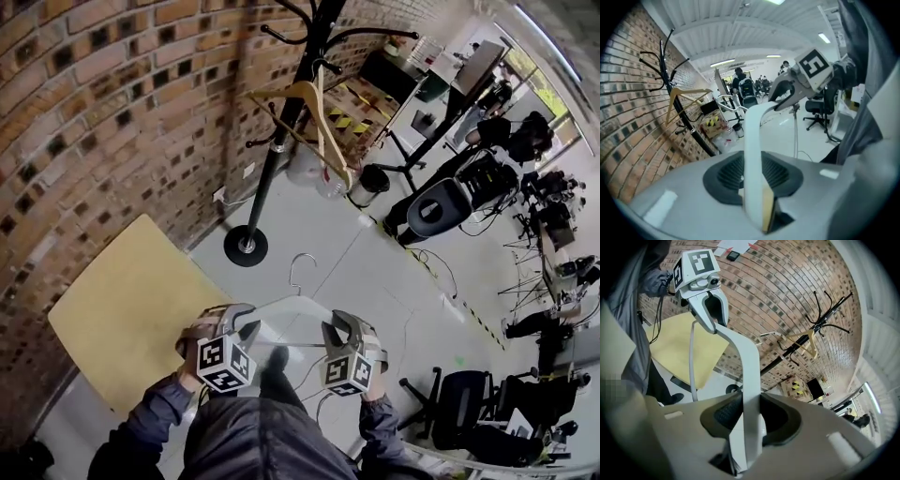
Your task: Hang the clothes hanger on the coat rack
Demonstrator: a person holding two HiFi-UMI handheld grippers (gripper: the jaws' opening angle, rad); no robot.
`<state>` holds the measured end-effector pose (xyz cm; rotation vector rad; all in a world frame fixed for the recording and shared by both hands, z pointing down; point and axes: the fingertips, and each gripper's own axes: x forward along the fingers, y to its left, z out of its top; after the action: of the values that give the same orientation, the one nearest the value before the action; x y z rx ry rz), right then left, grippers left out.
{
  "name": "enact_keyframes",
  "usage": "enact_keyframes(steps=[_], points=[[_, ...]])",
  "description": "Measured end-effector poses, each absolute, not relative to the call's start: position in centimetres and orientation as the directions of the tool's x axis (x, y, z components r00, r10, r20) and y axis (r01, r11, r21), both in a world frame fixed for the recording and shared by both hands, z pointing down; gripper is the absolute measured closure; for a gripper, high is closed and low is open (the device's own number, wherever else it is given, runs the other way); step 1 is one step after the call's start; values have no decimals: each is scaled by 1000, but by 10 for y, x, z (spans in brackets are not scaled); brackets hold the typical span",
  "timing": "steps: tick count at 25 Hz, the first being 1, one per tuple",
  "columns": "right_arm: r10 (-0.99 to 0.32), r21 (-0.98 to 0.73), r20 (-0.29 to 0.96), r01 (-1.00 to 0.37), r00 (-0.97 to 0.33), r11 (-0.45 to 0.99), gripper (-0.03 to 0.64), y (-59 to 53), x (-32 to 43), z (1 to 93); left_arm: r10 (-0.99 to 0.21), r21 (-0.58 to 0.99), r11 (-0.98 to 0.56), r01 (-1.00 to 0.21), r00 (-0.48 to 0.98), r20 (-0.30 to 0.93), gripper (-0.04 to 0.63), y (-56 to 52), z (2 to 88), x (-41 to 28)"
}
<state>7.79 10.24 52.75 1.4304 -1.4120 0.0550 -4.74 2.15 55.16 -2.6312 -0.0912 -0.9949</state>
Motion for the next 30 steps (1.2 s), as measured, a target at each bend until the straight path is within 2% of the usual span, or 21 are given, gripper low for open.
enact_keyframes(steps=[5,12,17,30], points=[[-748,651,596,-721,292,238,495,102,127,485,-111,-361,-918,167,764,636,479,18,509,4],[-836,725,465,-666,290,173,495,102,225,416,-239,-499,-861,97,789,566,480,18,440,100],[-861,746,428,-646,276,164,495,116,289,402,-295,-531,-845,54,782,549,482,32,425,163],[-885,724,430,-654,179,220,495,103,320,399,-365,-525,-851,-13,733,574,482,28,423,187]])
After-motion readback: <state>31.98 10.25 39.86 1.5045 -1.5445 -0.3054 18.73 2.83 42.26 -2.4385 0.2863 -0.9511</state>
